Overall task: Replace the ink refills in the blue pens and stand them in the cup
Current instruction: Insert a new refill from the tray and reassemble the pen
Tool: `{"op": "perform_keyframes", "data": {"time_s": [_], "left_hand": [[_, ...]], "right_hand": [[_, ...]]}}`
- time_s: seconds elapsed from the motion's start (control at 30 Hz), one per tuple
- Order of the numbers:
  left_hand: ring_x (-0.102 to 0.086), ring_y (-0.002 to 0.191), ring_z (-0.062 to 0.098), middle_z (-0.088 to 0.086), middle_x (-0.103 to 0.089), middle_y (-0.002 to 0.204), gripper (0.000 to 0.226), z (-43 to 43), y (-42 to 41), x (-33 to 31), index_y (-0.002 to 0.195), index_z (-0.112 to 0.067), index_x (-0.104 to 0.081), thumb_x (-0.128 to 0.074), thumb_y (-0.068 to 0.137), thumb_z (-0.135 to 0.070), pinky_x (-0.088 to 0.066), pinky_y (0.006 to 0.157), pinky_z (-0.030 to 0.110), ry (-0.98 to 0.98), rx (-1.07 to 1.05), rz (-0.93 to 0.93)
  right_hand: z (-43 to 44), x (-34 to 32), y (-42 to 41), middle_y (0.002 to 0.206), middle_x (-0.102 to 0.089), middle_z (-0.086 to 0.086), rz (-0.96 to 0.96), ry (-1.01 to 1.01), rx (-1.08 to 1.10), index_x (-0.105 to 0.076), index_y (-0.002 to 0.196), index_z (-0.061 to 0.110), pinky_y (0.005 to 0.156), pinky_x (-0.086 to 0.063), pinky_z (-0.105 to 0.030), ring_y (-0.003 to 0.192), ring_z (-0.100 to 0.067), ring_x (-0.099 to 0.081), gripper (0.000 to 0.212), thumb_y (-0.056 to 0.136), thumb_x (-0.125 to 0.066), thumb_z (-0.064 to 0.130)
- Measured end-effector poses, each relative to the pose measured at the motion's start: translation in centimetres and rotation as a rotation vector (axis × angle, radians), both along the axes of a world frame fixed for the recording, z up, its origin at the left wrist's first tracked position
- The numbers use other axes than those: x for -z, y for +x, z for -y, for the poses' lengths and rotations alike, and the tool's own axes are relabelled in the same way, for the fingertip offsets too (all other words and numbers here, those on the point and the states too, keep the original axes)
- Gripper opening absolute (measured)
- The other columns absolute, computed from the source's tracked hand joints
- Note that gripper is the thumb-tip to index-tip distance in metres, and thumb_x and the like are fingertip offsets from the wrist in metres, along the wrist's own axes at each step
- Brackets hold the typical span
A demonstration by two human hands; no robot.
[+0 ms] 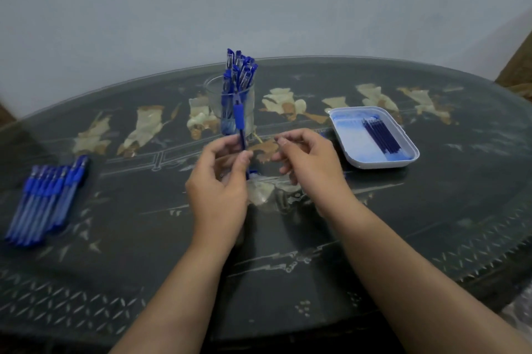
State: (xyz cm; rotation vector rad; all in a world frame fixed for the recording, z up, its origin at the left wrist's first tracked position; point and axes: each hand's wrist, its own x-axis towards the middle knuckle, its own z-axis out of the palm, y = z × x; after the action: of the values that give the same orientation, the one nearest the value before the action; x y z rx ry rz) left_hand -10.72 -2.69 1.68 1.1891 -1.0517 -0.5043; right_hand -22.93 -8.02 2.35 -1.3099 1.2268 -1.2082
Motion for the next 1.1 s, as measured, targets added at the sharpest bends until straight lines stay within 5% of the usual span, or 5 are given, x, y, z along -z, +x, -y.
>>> {"op": "perform_keyframes", "data": {"time_s": [0.2,0.57,0.77,0.93,1.1], "left_hand": [[-0.068,0.094,0.009,-0.008,-0.069,0.098,0.032,-0.2,5.0,0.3,0.099,-0.033,-0.06,-0.058,0.093,-0.002,-0.054,0.093,0.04,0.036,-0.224,-0.04],[-0.067,0.088,0.001,-0.008,-0.068,0.096,0.028,-0.5,6.0,2.0,0.103,-0.023,-0.061,-0.053,0.094,0.002,-0.051,0.084,0.017,0.159,-0.166,0.035],[-0.067,0.09,0.001,-0.006,-0.07,0.097,0.036,-0.6,6.0,2.0,0.095,-0.031,-0.063,-0.053,0.094,0.003,-0.048,0.079,0.01,0.19,-0.082,0.052],[-0.066,0.093,0.003,-0.008,-0.07,0.098,0.045,-0.4,6.0,2.1,0.092,-0.037,-0.066,-0.054,0.092,0.006,-0.048,0.084,0.014,0.217,-0.002,0.163],[-0.066,0.096,0.009,-0.005,-0.071,0.099,0.049,-0.2,6.2,2.6,0.091,-0.041,-0.066,-0.054,0.09,0.007,-0.048,0.087,0.022,0.201,0.02,0.221]], "right_hand": [[-0.5,2.4,3.3,0.079,-0.06,0.009,-0.572,-0.331,-0.119,-0.073,0.105,0.021,0.07,-0.042,-0.012,0.067,0.0,-0.051,0.021,0.086,-0.069,0.015],[-0.2,4.0,5.1,0.094,-0.048,-0.005,-0.875,-0.697,-0.056,-0.076,0.092,0.025,0.079,-0.046,-0.041,0.09,-0.029,-0.045,0.012,0.08,-0.076,0.026],[0.1,2.2,4.4,0.089,-0.057,0.009,-0.399,-0.442,0.007,-0.07,0.091,0.022,0.077,-0.04,-0.019,0.087,-0.01,-0.053,0.004,0.089,-0.069,0.02],[-0.1,-0.3,3.0,0.096,-0.073,-0.011,0.342,-0.156,-0.106,-0.059,0.095,0.013,0.081,-0.057,-0.029,0.092,-0.021,-0.071,0.014,0.099,-0.05,0.003],[-0.7,-1.1,2.8,0.094,-0.074,-0.007,0.279,-0.17,-0.222,-0.06,0.096,0.011,0.078,-0.059,-0.031,0.086,-0.02,-0.073,0.014,0.098,-0.05,0.001]]}}
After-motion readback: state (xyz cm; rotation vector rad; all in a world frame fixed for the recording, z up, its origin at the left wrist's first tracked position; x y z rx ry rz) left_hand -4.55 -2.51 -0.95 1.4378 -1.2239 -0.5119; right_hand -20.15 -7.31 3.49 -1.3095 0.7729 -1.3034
